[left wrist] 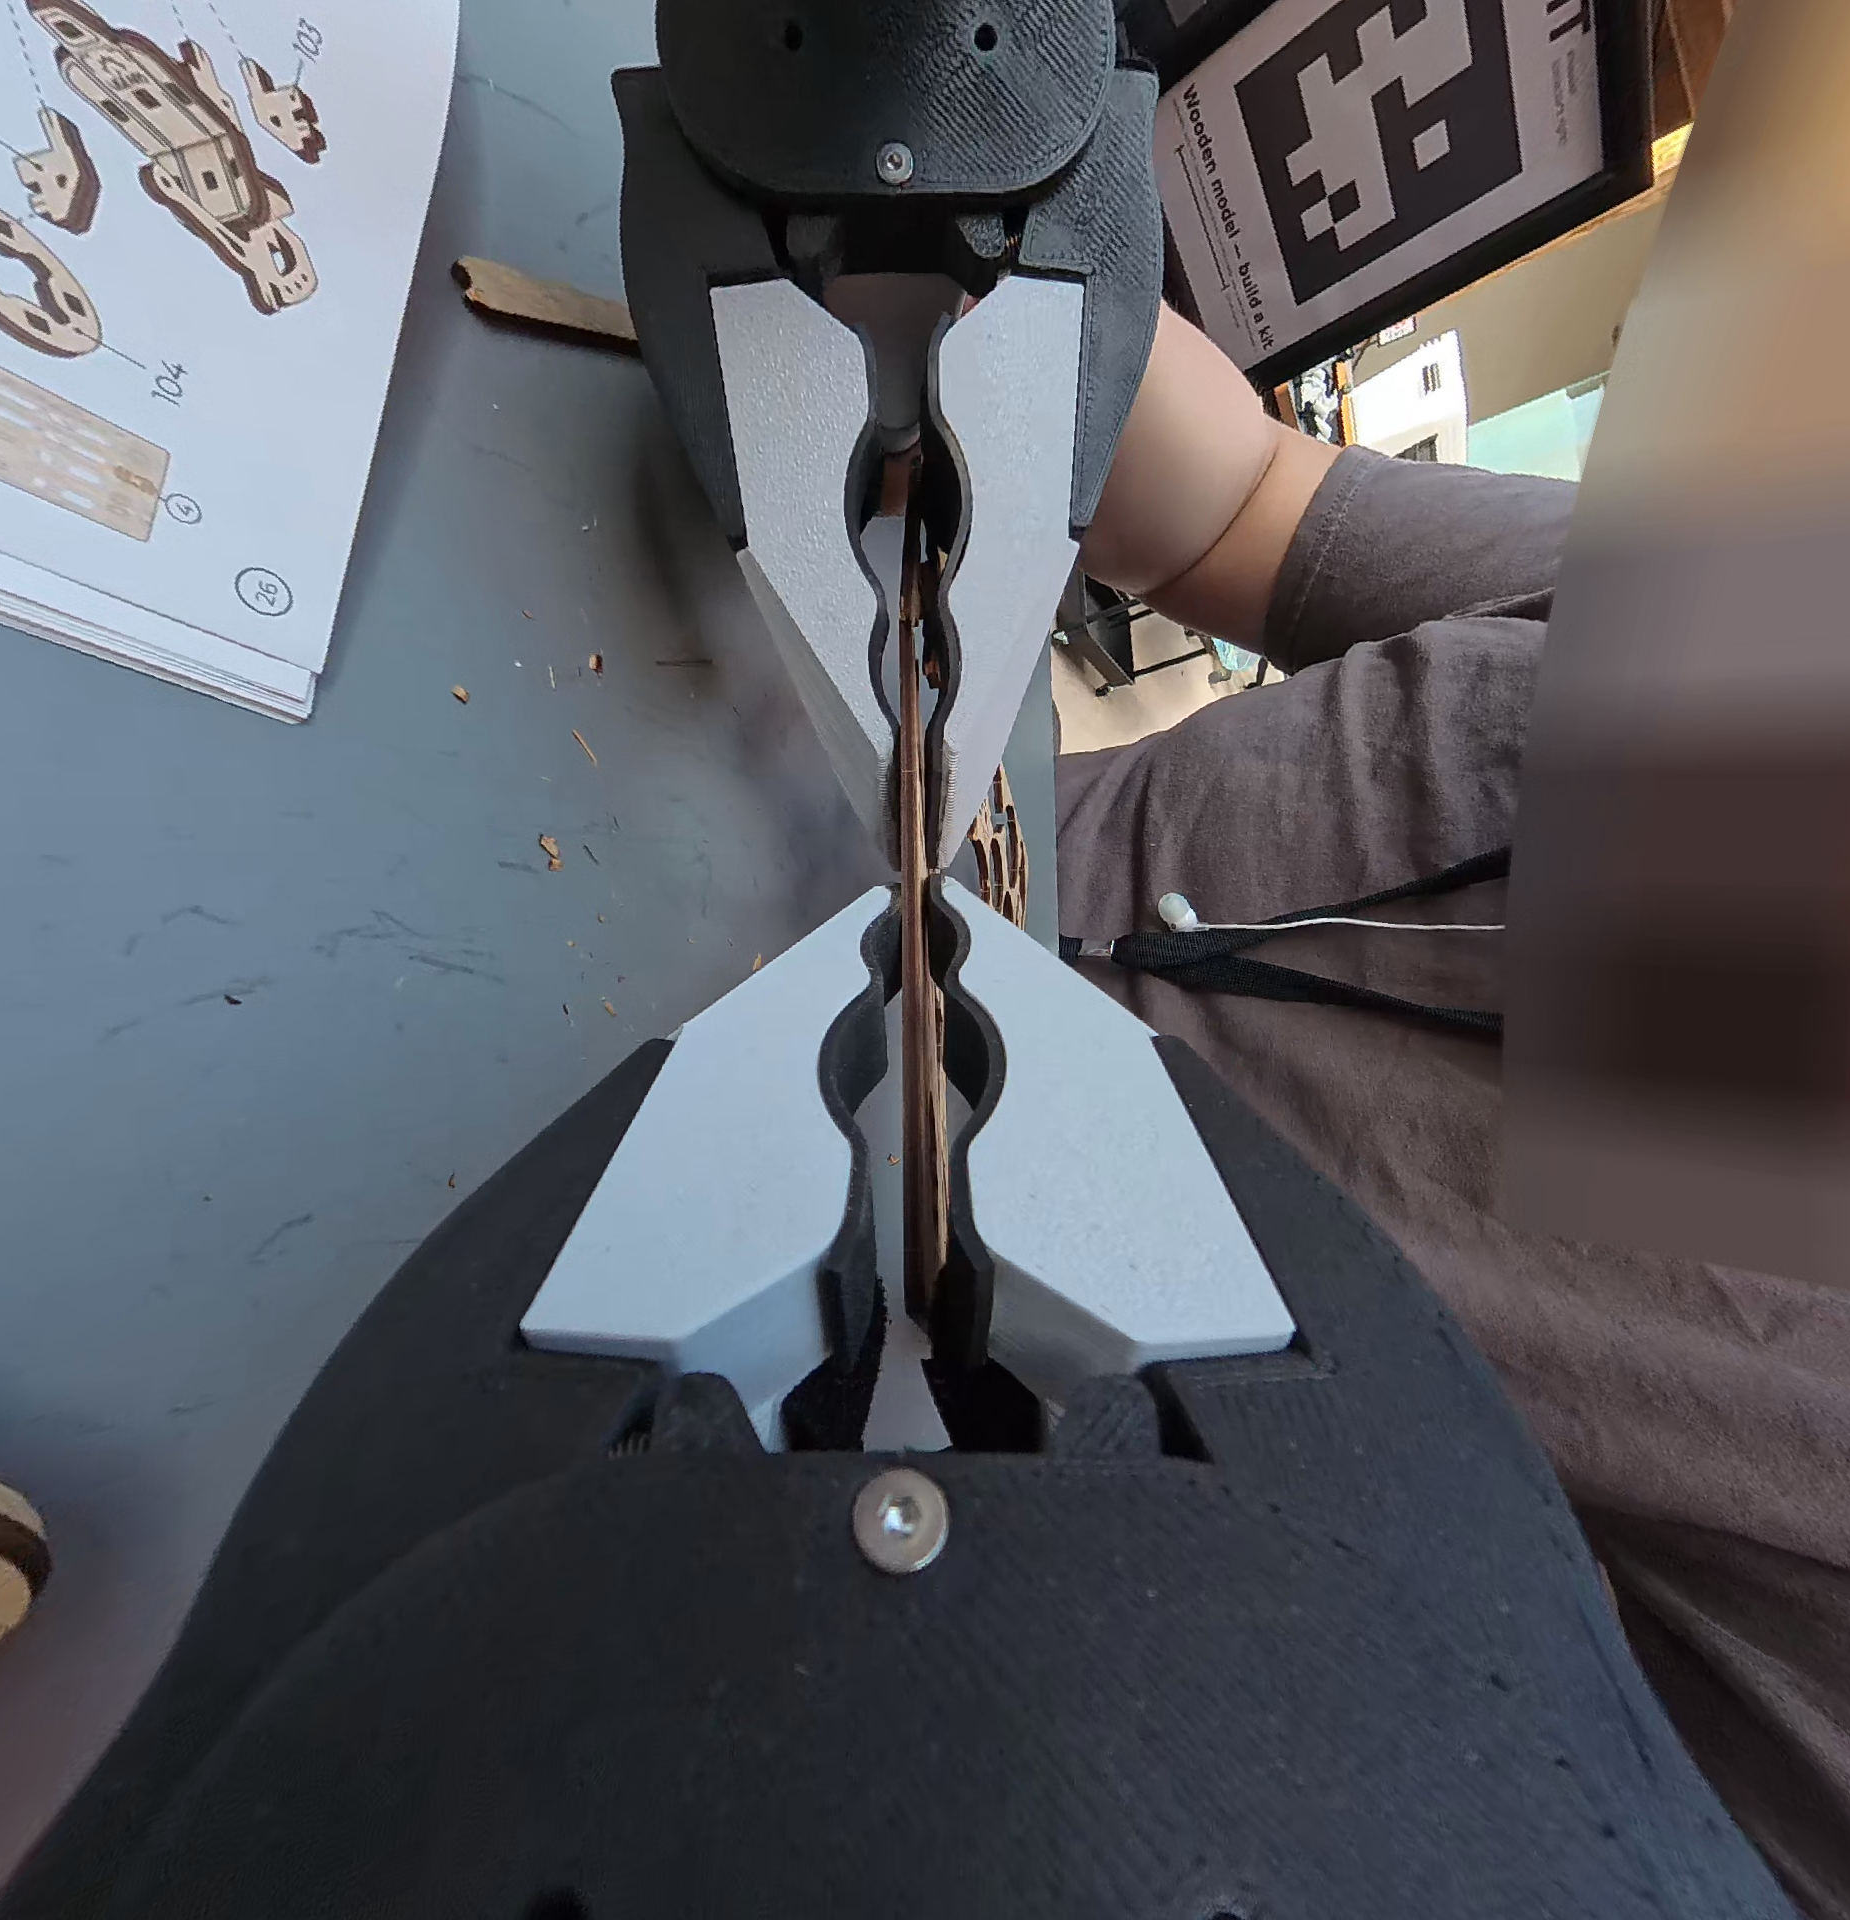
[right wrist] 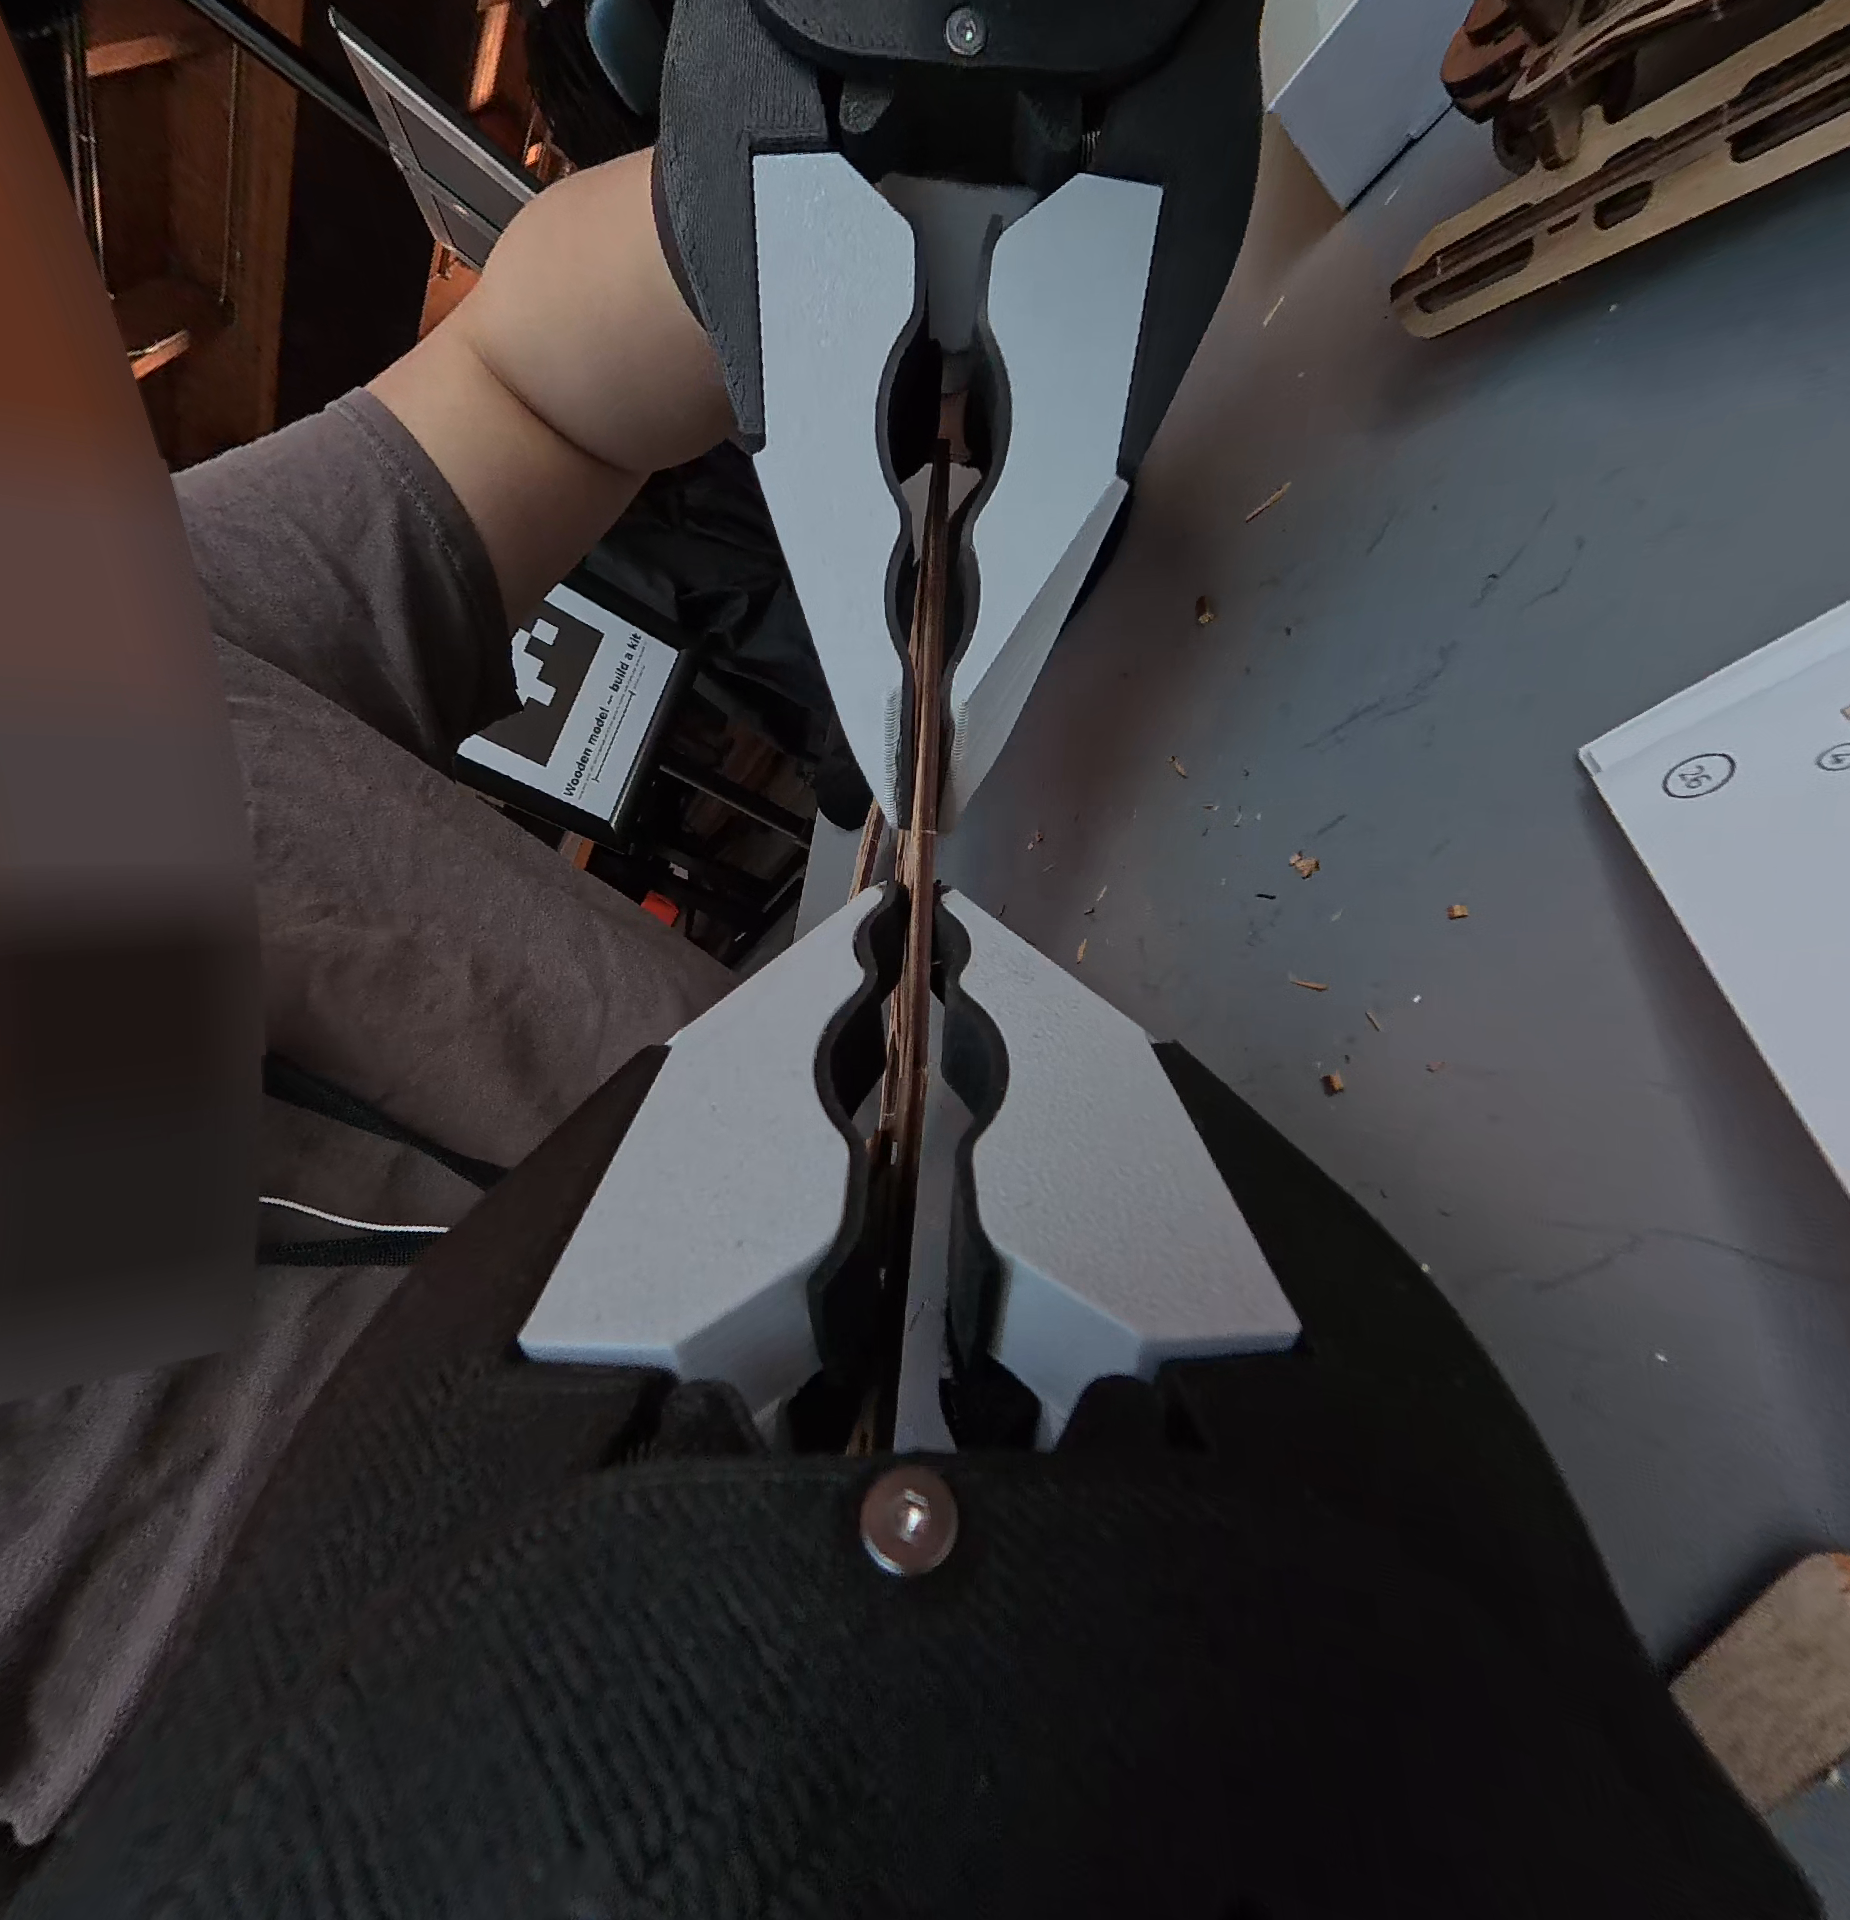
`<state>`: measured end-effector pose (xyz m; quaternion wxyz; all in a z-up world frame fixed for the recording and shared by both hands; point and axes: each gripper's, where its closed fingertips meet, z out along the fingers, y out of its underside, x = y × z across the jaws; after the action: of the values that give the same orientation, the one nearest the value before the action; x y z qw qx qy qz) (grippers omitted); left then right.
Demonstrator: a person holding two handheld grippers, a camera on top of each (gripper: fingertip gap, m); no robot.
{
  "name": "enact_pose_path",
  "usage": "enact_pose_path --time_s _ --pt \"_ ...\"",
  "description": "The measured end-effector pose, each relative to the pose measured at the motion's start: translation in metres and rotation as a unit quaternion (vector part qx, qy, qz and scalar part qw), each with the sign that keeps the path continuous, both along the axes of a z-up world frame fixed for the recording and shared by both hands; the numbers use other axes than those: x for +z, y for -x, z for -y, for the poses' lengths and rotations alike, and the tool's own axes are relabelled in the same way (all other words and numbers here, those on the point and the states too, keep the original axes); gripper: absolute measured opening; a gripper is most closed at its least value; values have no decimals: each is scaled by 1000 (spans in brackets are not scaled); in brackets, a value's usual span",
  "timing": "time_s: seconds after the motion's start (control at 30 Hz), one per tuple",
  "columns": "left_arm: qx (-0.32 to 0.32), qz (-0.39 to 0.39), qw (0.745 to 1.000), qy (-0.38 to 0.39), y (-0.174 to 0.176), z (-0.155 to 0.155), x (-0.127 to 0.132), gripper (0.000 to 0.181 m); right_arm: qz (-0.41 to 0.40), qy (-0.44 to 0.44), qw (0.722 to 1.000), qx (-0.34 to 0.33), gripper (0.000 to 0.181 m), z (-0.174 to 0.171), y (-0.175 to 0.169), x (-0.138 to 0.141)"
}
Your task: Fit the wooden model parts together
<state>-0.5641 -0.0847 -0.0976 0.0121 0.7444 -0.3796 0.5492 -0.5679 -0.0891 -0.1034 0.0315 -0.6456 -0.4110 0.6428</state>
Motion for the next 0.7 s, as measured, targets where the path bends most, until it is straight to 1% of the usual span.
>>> enact_pose_path --time_s 0.2,0.7 --pt "-14 -4 1000 10 0 7 -2 1 2 1 1000 8 1 4 2 -1" --pt "-14 -11 1000 12 0 8 -6 0 7 1 1000 9 1 5 2 -4"
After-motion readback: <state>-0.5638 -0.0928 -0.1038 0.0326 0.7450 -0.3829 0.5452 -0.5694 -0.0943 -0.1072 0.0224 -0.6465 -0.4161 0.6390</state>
